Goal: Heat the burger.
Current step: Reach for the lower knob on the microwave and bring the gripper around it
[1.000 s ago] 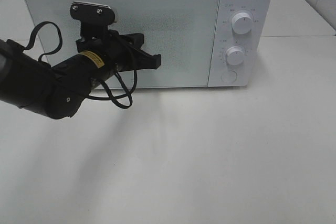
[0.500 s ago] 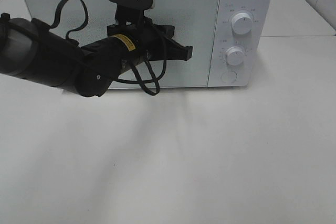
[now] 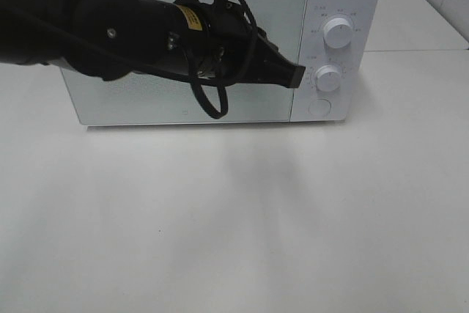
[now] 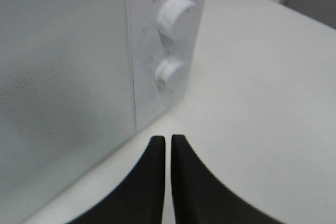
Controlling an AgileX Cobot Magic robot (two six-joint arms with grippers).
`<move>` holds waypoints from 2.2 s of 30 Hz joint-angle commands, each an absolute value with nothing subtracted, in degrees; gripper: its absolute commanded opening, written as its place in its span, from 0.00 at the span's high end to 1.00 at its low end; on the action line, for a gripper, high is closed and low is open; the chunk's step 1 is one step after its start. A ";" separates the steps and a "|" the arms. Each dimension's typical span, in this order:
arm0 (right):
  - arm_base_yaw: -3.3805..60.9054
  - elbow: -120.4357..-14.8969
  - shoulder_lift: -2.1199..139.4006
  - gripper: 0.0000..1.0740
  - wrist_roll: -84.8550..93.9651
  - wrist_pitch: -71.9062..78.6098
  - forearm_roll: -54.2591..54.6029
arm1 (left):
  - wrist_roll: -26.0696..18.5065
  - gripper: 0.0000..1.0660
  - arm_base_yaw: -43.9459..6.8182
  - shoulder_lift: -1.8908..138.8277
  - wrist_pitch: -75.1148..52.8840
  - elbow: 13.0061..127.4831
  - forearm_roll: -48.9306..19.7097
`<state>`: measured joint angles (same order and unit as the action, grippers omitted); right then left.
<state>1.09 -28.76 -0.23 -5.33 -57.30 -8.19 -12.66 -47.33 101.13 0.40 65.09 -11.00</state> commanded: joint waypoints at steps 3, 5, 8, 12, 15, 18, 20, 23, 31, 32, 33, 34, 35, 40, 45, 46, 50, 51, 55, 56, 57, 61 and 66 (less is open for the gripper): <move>0.86 -28.59 -1.95 0.45 -5.50 -57.24 -8.37 | -10.20 0.73 -47.56 94.82 -17.36 65.49 -10.54; 0.86 -28.59 -1.95 0.45 -5.50 -57.24 -8.37 | -8.82 0.60 -47.44 93.79 -19.82 65.49 -10.54; 0.86 -28.59 -1.95 0.45 -5.50 -57.24 -8.37 | -4.07 0.15 -47.10 91.39 -26.30 65.49 -10.08; 0.86 -28.59 -1.95 0.45 -5.50 -57.24 -8.37 | -3.38 0.02 -47.10 87.55 -34.89 65.49 -7.91; 0.86 -28.59 -1.95 0.45 -5.50 -57.24 -8.37 | -3.38 0.02 -47.10 84.80 -37.53 65.49 -7.45; 0.86 -28.59 -1.95 0.45 -5.50 -57.24 -8.37 | -3.38 0.02 -45.32 82.28 -41.54 65.49 -7.56; 0.86 -28.59 -1.95 0.45 -5.50 -57.24 -8.37 | -3.38 0.02 -43.95 81.30 -43.49 65.49 -7.96; 0.86 -28.59 -1.95 0.45 -5.50 -57.24 -8.37 | -3.38 0.02 -39.99 78.72 -49.05 65.49 -8.42; 0.86 -28.59 -1.95 0.45 -5.50 -57.24 -8.37 | -7.85 0.02 -25.67 69.39 -64.69 65.32 -6.99; 0.86 -28.59 -1.95 0.45 -5.50 -57.24 -8.37 | -8.19 0.02 -23.84 68.53 -65.89 65.15 -6.99; 0.86 -28.59 -1.95 0.45 -5.50 -57.24 -8.37 | -8.19 0.02 -23.84 68.53 -65.89 65.15 -6.99; 0.86 -28.59 -1.95 0.45 -5.50 -57.24 -8.37 | -9.17 0.02 -18.79 66.12 -68.24 64.34 -7.10; 0.86 -28.59 -1.95 0.45 -5.50 -57.24 -8.37 | -9.40 0.02 -16.04 65.09 -68.93 63.88 -7.10; 0.86 -28.59 -1.95 0.45 -5.50 -57.24 -8.37 | -12.66 0.02 -1.89 58.50 -70.36 59.99 -6.53; 0.86 -28.59 -1.95 0.45 -5.50 -57.24 -8.37 | -15.01 0.02 6.47 52.88 -70.36 54.37 -7.56; 0.86 -28.59 -1.95 0.45 -5.50 -57.24 -8.37 | -15.47 0.02 7.68 48.76 -70.07 49.73 -8.59; 0.86 -28.59 -1.95 0.45 -5.50 -57.24 -8.37 | -15.41 0.02 7.73 38.73 -67.49 40.57 -9.85; 0.86 -28.59 -1.95 0.45 -5.50 -57.24 -8.37 | -15.41 0.02 7.73 38.73 -67.49 40.57 -9.85; 0.86 -28.59 -1.95 0.45 -5.50 -57.24 -8.37 | -15.13 0.02 7.73 23.49 -66.23 32.60 -9.45; 0.86 -28.59 -1.95 0.45 -5.50 -57.24 -8.37 | -15.07 0.02 7.73 17.65 -66.06 31.05 -9.05; 0.86 -28.59 -1.95 0.45 -5.50 -57.24 -8.37 | -15.07 0.02 7.73 17.65 -66.06 31.05 -9.05; 0.86 -28.59 -1.95 0.45 -5.50 -57.24 -8.37 | -15.18 0.02 7.73 6.93 -64.52 30.94 -8.08; 0.86 -28.59 -1.95 0.45 -5.56 -57.24 -8.37 | -15.18 0.02 7.73 -2.12 -63.43 30.54 -7.51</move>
<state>1.09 -28.76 -0.23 -5.33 -57.30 -8.19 -15.24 7.62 0.06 -64.34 30.88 -7.45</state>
